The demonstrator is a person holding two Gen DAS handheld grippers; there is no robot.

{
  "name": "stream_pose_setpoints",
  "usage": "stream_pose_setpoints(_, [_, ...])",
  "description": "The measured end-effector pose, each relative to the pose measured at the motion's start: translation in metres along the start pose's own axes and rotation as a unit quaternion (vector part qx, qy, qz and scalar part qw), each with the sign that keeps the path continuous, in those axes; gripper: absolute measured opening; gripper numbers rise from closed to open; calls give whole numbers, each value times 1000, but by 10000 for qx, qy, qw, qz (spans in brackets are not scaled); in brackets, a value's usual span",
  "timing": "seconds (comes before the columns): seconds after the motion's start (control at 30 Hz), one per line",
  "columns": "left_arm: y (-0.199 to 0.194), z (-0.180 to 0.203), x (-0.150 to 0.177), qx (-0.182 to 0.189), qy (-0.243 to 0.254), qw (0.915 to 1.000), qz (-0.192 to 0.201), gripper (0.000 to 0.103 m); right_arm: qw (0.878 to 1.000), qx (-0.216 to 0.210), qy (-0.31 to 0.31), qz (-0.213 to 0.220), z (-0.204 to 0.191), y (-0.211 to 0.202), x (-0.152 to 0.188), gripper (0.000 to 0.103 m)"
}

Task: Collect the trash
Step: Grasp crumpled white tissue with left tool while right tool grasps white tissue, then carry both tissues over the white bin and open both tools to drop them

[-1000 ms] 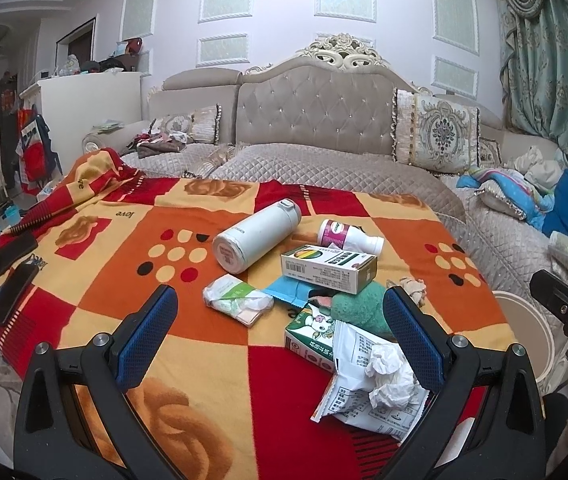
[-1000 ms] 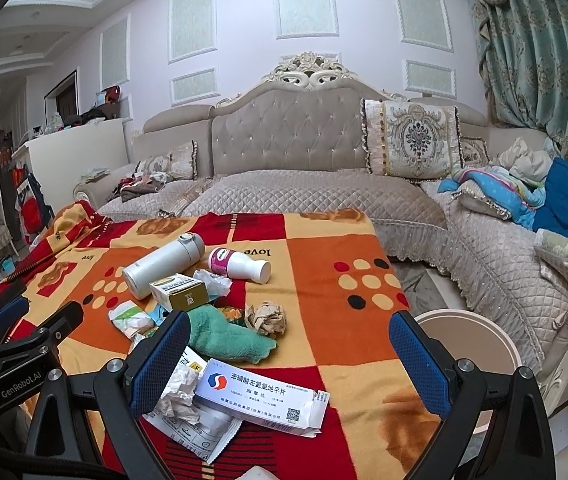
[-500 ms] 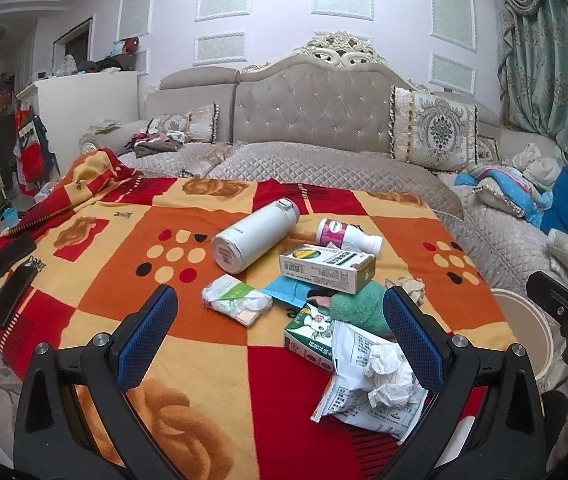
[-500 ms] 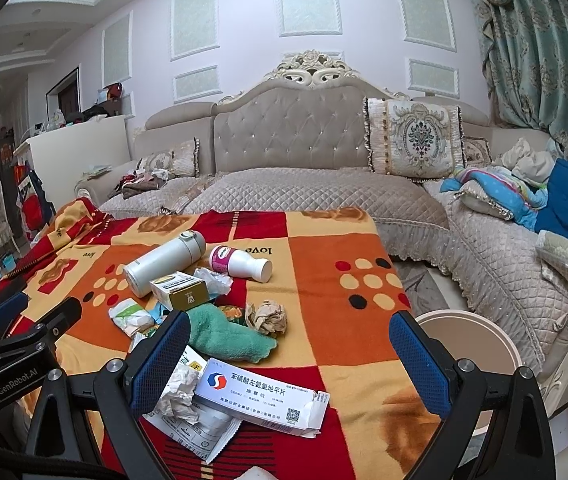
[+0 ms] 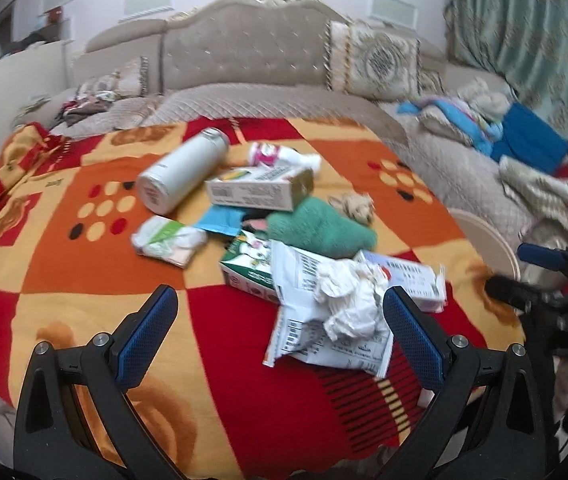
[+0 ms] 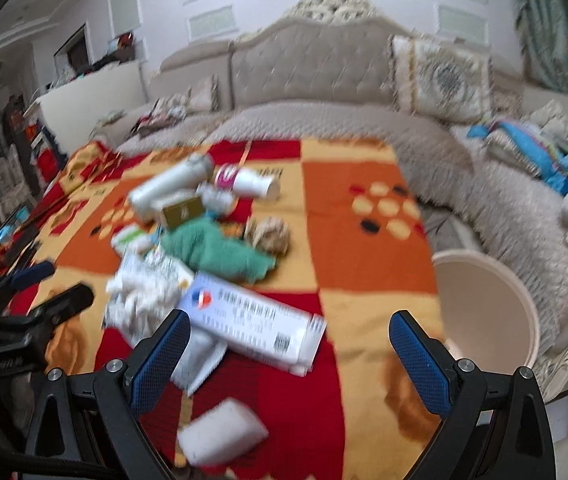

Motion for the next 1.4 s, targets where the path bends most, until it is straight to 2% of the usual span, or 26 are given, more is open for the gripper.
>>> stream_pose_setpoints(0.1, [8,8,1,123,177,9997,-136,102,9983,-115,-263,-502,1,9,20,99])
stream_pose_setpoints(0.2, [16,18,1,316,275,9988,-270,101,9957,-150,-489,-771,1,13,40,99])
stream_pose_setpoints(0.3, [24,26,0,435,440,9972,-428,85,9930,-352,-501,-1012,-5,22,56,99])
stream_pose_setpoints(0.37, [28,30,0,410,558,9964,-491,83,9915,-501,-427,-1123,-12,25,64,99])
stream_pose_setpoints(0.43, [32,34,2,419,730,9949,-555,70,9895,-602,-406,-1252,-17,30,69,94])
stream_pose_setpoints(0.47, [34,36,3,442,787,9941,-606,67,9885,-672,-376,-1300,-21,31,72,88])
stream_pose_setpoints(0.57, [39,39,6,439,896,9925,-703,63,9848,-935,-290,-1433,-33,36,79,87])
stream_pose_setpoints(0.63, [42,39,7,416,925,9921,-732,53,9824,-1020,-301,-1539,-39,41,83,82])
stream_pose_setpoints(0.67, [43,39,7,408,927,9919,-761,51,9813,-1065,-290,-1577,-42,43,85,77])
stream_pose_setpoints(0.8, [44,40,7,373,957,9916,-781,41,9775,-1278,-92,-1677,-47,50,90,62])
stream_pose_setpoints(0.9, [44,41,7,398,980,9910,-823,31,9769,-1375,22,-1637,-48,50,90,56])
stream_pose_setpoints(1.0, [39,38,5,562,845,9909,-882,26,9773,-1415,61,-1575,-47,47,89,51])
stream_pose_setpoints(1.07, [34,35,1,704,725,9908,-905,25,9776,-1449,62,-1526,-47,43,86,50])
stream_pose_setpoints(1.23, [18,20,-13,691,525,9927,-835,24,9775,-1582,76,-1394,-46,32,78,50])
stream_pose_setpoints(1.4, [1,25,-35,898,454,9925,-699,24,9787,-1682,79,-1174,-41,15,62,50])
Point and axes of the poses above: each gripper's, at about its wrist camera, not at the fingertips, and y roughly the way its jaws point, z to its right, x to its underside, the point moved 9 cm from there along y, roughly the way its jaws point
